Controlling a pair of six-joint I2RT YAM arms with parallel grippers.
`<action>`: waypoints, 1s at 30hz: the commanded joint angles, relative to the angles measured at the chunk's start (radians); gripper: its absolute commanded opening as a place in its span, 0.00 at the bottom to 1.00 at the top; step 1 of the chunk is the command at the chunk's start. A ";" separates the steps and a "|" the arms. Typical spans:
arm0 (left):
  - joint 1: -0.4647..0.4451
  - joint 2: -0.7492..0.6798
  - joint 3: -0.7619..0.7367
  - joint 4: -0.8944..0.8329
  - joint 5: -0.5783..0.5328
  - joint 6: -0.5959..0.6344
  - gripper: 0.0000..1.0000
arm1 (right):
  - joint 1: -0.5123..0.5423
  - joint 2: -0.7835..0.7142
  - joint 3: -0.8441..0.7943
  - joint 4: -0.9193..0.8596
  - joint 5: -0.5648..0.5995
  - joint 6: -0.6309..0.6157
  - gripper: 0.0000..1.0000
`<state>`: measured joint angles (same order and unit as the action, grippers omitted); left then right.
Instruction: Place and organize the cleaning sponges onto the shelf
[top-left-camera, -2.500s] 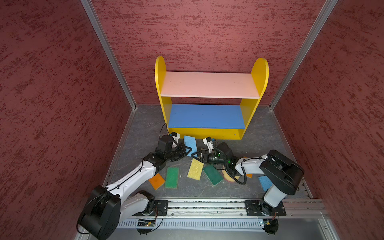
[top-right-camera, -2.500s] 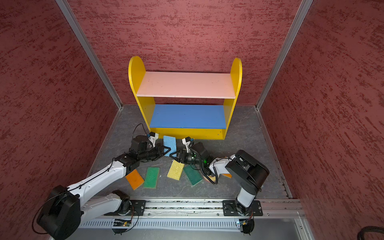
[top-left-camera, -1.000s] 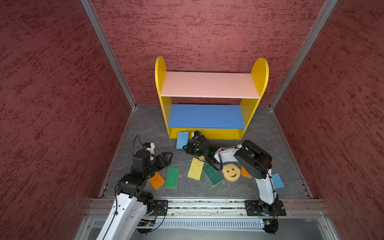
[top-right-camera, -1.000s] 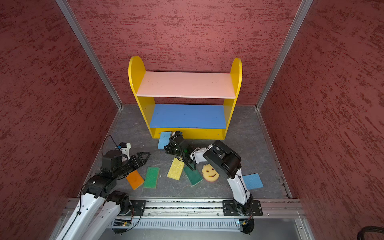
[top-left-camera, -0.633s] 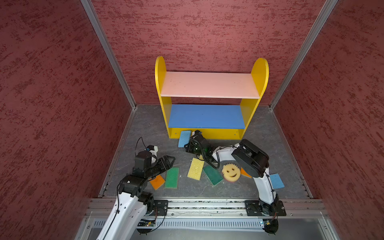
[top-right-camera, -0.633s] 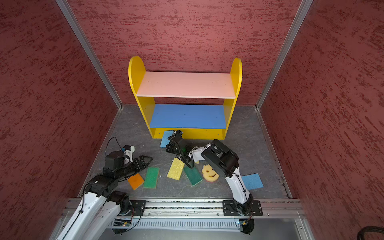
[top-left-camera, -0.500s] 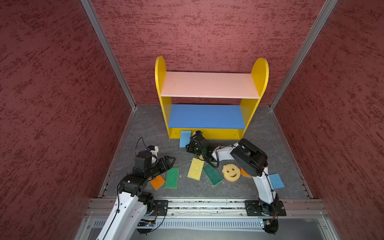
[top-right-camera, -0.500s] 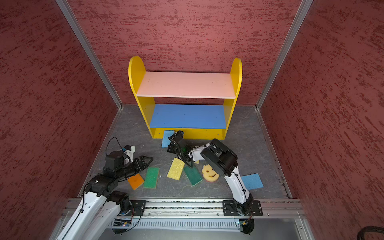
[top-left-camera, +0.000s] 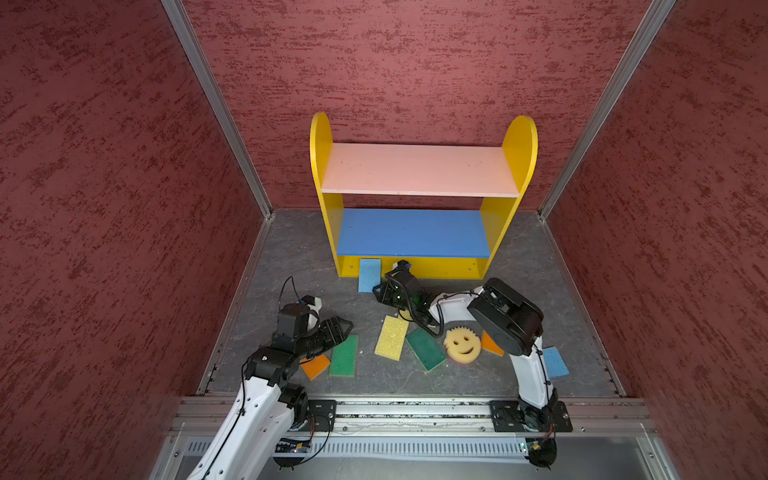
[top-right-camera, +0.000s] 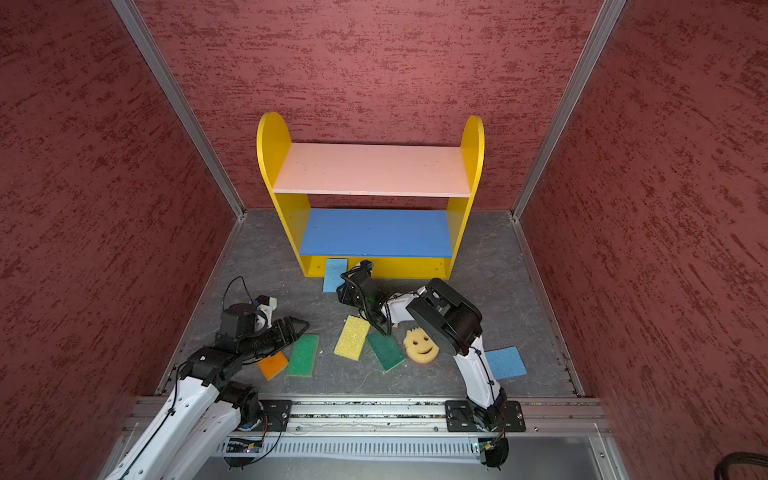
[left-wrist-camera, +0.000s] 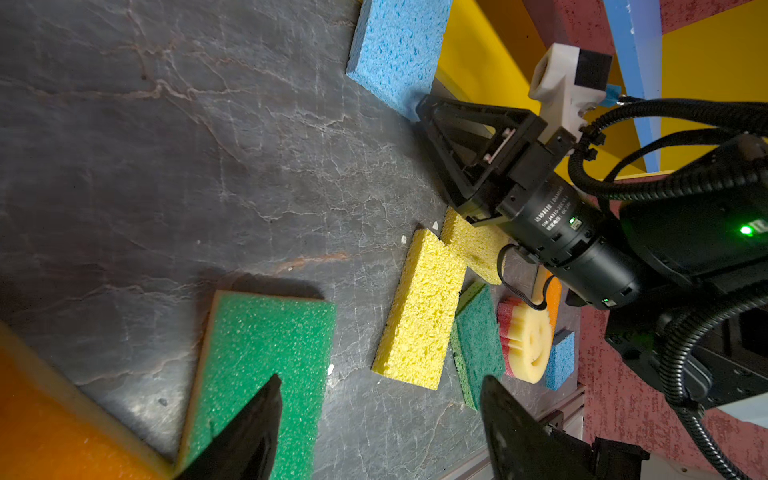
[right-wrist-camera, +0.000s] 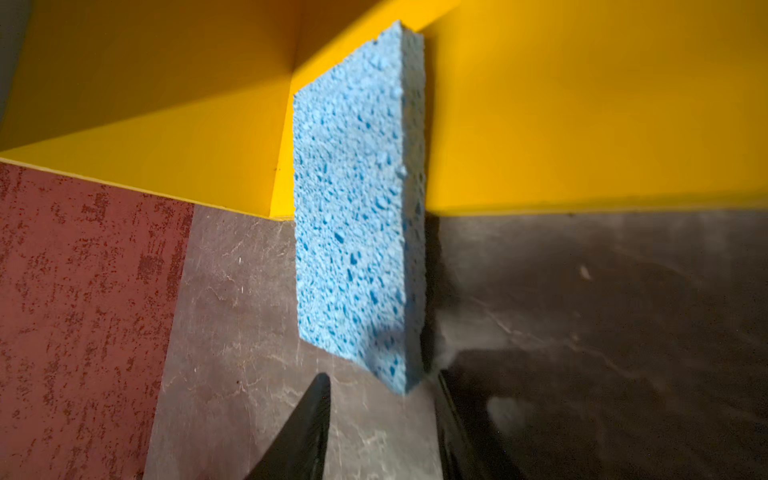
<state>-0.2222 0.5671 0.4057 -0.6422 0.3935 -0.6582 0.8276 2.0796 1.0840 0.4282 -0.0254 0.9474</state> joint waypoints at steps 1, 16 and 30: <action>-0.011 0.009 0.005 0.041 0.010 0.005 0.75 | 0.024 -0.044 -0.021 -0.003 0.036 0.028 0.45; -0.027 0.036 0.002 0.065 0.019 0.001 0.74 | 0.076 0.098 0.033 0.084 0.064 0.123 0.00; -0.044 0.048 -0.019 0.074 0.021 -0.002 0.74 | 0.048 0.232 0.062 0.259 0.153 0.182 0.00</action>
<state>-0.2615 0.6109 0.4038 -0.5861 0.4107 -0.6586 0.8902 2.2509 1.1519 0.7094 0.0589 1.0775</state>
